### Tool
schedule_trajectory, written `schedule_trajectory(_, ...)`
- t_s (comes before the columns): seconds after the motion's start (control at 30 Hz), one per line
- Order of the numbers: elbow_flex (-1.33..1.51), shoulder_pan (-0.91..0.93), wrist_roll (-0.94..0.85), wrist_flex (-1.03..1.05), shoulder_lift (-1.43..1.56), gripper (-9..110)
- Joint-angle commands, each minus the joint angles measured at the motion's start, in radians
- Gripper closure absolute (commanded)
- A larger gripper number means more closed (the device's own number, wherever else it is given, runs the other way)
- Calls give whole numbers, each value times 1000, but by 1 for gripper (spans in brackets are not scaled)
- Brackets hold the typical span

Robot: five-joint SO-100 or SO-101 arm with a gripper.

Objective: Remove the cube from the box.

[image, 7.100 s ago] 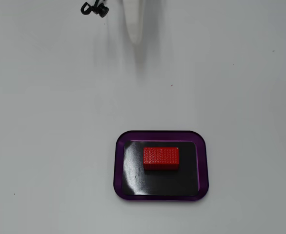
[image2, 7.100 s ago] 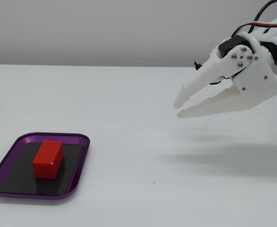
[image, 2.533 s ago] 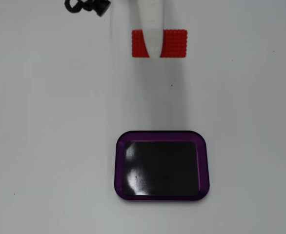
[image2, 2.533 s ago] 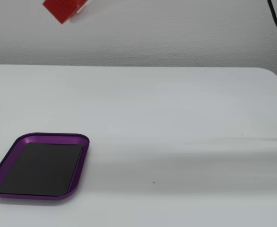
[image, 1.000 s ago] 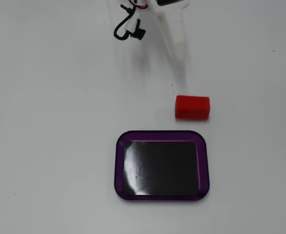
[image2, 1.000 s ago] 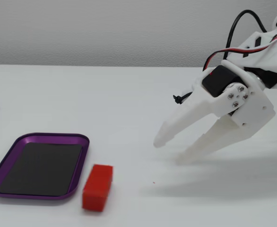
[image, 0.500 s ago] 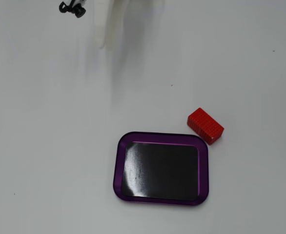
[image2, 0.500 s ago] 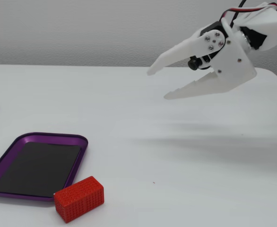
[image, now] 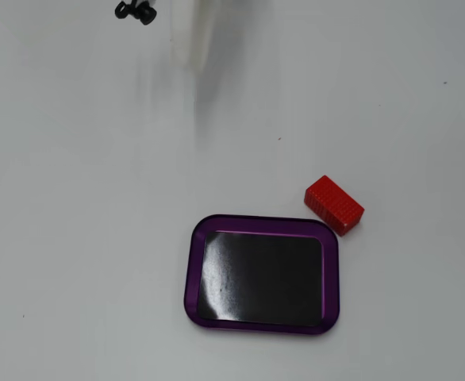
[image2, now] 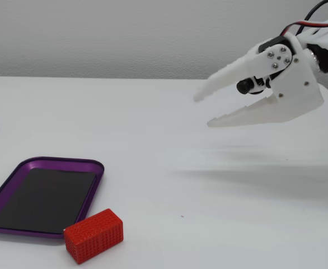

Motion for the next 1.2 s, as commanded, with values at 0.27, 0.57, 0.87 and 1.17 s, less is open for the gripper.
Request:
schedule_trajectory(0.27,3,15,67,12,18,102)
schedule_trajectory(0.57,3,43,69,5,20,102)
schedule_trajectory(0.87,3,44,69,5,20,102)
schedule_trajectory(1.17,3,44,69,5,20,102)
